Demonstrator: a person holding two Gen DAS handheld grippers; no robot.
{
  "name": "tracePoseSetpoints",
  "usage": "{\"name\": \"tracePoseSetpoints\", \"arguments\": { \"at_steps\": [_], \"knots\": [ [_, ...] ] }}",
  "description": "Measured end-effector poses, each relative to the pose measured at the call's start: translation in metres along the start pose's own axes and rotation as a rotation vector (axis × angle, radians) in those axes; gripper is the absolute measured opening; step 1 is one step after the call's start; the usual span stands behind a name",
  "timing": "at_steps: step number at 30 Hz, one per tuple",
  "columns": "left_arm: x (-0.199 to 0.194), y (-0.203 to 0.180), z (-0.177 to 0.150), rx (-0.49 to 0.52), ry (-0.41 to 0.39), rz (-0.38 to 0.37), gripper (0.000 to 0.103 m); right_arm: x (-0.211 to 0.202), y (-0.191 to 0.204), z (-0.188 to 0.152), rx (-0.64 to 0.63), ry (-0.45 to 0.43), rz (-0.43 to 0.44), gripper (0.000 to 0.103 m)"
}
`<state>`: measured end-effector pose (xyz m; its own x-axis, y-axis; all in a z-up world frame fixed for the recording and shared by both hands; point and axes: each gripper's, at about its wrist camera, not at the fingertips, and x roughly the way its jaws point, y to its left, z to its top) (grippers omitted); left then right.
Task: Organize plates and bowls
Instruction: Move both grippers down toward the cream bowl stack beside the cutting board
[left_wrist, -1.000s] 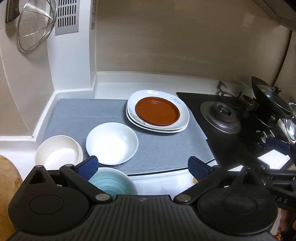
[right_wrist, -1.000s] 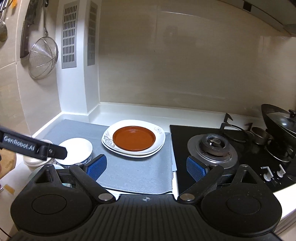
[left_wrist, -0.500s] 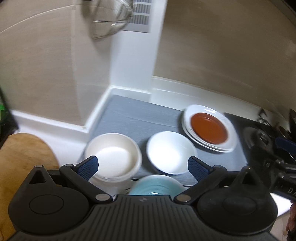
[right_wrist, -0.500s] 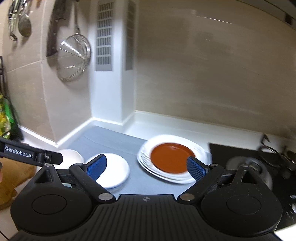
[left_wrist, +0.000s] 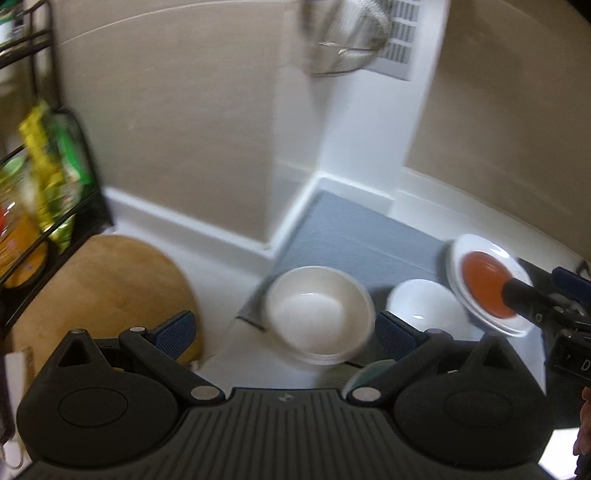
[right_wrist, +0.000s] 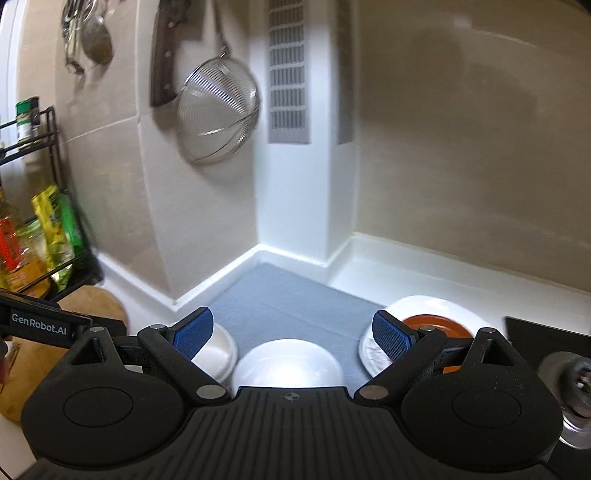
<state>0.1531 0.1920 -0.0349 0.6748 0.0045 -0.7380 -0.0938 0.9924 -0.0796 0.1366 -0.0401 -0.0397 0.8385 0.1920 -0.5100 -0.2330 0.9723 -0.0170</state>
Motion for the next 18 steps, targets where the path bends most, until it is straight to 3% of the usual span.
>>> {"name": "tracePoseSetpoints", "arguments": {
  "at_steps": [3, 8, 14, 18],
  "knots": [
    [0.007, 0.013, 0.001, -0.031, 0.028, 0.065, 0.103, 0.015, 0.007, 0.005, -0.01, 0.016, 0.035, 0.094],
    [0.019, 0.032, 0.001, -0.076, 0.063, 0.092, 0.103, 0.034, 0.02, 0.011, -0.028, 0.037, 0.083, 0.094],
    [0.056, 0.04, 0.008, -0.132, 0.162, 0.049, 0.103, 0.069, 0.028, 0.018, -0.076, 0.088, 0.099, 0.094],
    [0.095, 0.036, 0.013, -0.137, 0.259, 0.048, 0.103, 0.109, 0.03, 0.022, -0.097, 0.189, 0.114, 0.094]
  ]
}}
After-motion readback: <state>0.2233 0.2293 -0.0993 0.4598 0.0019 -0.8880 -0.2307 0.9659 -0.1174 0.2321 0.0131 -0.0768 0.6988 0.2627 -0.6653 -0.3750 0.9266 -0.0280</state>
